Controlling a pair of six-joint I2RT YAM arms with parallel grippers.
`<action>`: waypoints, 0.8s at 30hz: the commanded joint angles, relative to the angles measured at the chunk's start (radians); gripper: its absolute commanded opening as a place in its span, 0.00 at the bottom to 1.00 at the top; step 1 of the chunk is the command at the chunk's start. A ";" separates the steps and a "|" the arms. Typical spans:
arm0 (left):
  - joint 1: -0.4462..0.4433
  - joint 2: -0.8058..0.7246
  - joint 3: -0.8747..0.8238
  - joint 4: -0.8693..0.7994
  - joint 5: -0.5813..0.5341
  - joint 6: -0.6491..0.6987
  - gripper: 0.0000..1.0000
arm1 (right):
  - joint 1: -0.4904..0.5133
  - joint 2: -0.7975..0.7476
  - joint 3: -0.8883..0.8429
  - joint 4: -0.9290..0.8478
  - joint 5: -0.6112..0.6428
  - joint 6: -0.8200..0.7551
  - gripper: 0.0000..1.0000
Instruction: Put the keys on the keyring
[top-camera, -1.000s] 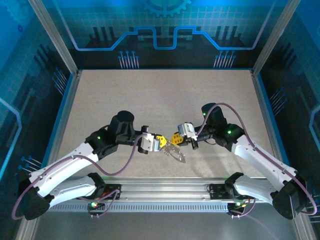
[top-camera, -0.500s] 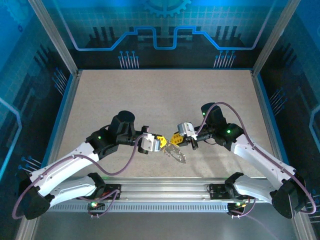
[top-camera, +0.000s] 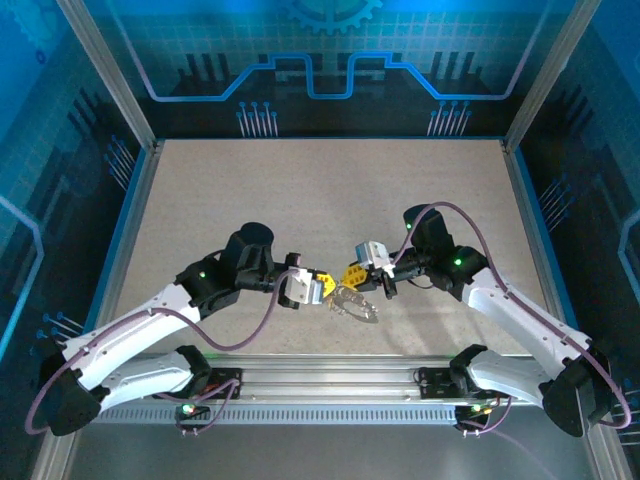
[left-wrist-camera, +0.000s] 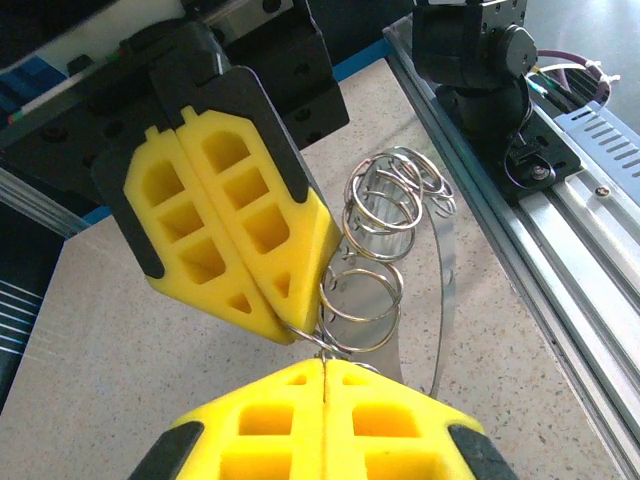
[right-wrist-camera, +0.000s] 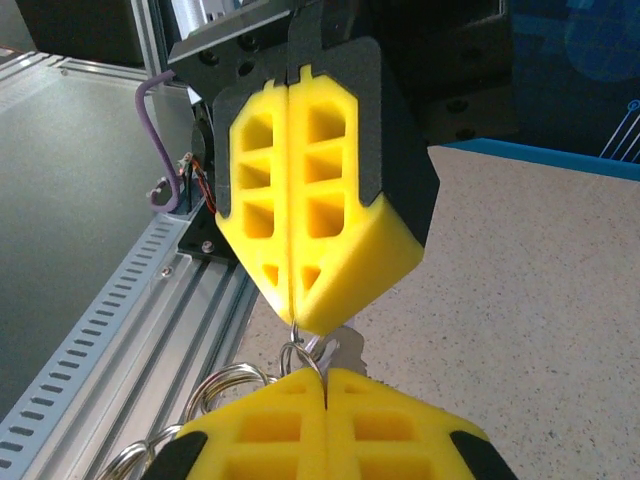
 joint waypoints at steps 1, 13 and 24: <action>-0.022 0.003 -0.025 0.003 0.025 0.031 0.00 | -0.022 -0.003 0.016 0.085 -0.020 0.043 0.00; -0.050 -0.007 -0.055 0.048 -0.038 0.010 0.00 | -0.037 -0.005 0.003 0.123 0.025 0.108 0.00; -0.050 -0.077 -0.119 0.168 -0.147 -0.193 0.28 | -0.038 -0.033 -0.022 0.146 0.042 0.106 0.00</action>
